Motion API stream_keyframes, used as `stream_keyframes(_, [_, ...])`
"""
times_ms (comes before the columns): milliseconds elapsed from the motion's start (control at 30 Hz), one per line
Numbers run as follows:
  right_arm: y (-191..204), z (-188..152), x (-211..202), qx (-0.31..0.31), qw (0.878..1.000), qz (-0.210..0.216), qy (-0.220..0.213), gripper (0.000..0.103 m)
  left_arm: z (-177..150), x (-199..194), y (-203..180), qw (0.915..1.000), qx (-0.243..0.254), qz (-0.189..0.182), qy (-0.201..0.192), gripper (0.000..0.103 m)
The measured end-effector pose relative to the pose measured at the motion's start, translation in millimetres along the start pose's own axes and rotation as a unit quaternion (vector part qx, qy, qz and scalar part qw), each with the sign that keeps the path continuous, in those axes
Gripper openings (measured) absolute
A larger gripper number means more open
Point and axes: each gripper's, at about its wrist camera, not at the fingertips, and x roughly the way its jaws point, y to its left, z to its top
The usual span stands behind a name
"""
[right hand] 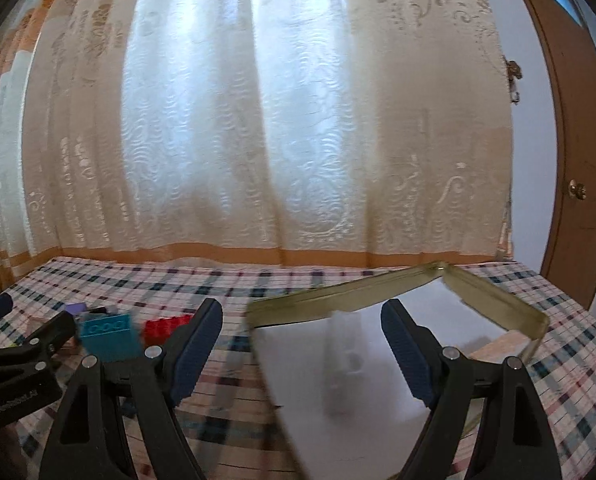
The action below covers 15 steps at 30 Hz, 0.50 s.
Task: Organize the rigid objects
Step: 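Withdraw both grippers from the tray back toward the remaining objects, then grasp the brown comb with the left gripper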
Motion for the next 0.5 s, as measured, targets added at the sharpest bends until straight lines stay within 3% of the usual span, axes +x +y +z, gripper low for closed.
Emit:
stream_keyframes(333, [42.9, -1.9, 4.3, -0.005, 0.999, 0.045, 0.020, 0.084, -6.2, -2.2, 55.6, 0.9988, -0.041, 0.015, 0.022, 0.103])
stream_keyframes(500, [53.4, -3.7, 3.4, -0.003, 0.998, 0.060, 0.027, 0.084, -11.8, -8.7, 80.5, 0.9983, -0.050, -0.004, 0.031, 0.103])
